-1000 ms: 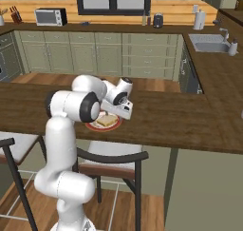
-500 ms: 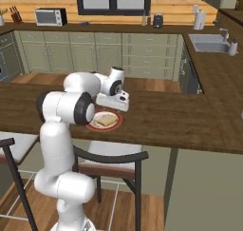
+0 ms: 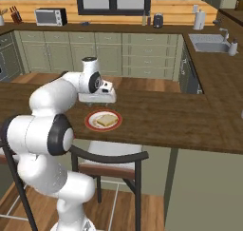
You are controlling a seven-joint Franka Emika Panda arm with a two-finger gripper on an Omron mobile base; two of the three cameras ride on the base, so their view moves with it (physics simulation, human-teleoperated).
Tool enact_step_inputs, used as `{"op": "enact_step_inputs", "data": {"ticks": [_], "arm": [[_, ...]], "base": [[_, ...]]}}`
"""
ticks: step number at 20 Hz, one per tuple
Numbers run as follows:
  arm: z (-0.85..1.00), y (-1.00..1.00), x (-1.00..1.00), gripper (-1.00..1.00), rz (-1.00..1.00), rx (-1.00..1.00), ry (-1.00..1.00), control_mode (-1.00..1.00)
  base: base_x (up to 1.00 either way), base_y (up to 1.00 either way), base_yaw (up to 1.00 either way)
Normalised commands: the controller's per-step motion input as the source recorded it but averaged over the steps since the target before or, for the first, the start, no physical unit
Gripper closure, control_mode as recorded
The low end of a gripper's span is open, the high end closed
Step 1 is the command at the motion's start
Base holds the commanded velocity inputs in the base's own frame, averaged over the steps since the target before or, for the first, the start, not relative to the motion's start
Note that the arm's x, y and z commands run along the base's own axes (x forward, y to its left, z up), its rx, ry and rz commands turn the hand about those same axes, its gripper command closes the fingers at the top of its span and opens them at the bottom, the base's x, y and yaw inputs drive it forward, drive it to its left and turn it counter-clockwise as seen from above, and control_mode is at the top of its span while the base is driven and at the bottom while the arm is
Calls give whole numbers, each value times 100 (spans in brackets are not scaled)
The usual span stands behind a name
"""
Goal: Start the toaster. Once the lever pops up, take the bread to the plate on the dining counter.
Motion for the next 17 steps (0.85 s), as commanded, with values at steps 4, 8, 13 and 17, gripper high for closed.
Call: {"op": "enact_step_inputs", "data": {"ticks": [4,8,13,17], "arm": [[87,29,-100,-100,0,-11,-29,-100],[97,45,-93,-100,0,-13,-21,-100],[82,54,-97,-100,0,-15,-21,-100],[76,60,-79,-100,0,-13,-14,-100]], "base": [[0,0,0],[0,0,0],[0,0,0],[0,0,0]]}}
